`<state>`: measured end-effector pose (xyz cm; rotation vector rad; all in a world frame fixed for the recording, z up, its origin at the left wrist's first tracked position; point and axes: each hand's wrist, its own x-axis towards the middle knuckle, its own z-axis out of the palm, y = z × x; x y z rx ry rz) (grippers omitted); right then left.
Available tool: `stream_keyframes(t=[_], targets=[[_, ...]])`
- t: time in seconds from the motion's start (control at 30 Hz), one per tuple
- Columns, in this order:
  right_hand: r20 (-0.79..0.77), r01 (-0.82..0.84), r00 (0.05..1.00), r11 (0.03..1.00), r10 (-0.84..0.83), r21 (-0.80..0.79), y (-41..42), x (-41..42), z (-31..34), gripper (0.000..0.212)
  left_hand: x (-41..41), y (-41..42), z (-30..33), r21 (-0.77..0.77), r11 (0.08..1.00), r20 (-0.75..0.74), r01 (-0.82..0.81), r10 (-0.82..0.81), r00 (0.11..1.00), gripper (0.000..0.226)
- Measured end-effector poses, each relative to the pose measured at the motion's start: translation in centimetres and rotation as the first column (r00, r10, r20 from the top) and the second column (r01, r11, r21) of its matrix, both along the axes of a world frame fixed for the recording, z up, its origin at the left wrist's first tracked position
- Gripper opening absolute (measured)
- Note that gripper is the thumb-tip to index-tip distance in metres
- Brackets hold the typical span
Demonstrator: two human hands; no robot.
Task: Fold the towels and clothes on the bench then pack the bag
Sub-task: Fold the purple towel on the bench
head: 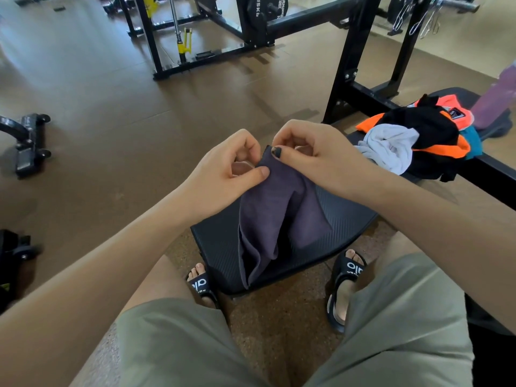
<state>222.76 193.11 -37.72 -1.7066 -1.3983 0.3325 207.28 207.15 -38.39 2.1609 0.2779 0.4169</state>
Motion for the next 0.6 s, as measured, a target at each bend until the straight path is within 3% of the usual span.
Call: stream_keyframes(t=[0.17, 0.47, 0.6], targets=[[0.089, -0.004, 0.996, 0.999, 0.008, -0.045, 0.0, 0.0, 0.5, 0.011, 0.3, -0.2, 0.2, -0.003, 1.000, 0.026, 0.013, -0.013, 1.000, 0.017], [0.102, 0.033, 0.994, 0.998, -0.038, 0.047, -0.3, 0.2, 0.9, 0.011, -0.7, -0.3, -1.2, -0.031, 0.996, 0.013, 0.081, -0.080, 0.997, 0.011], [0.111, 0.061, 0.991, 0.995, -0.069, 0.076, -0.2, 0.3, 1.3, 0.011, -0.9, -0.2, -2.3, 0.116, 0.991, -0.006, 0.068, -0.067, 0.998, 0.006]])
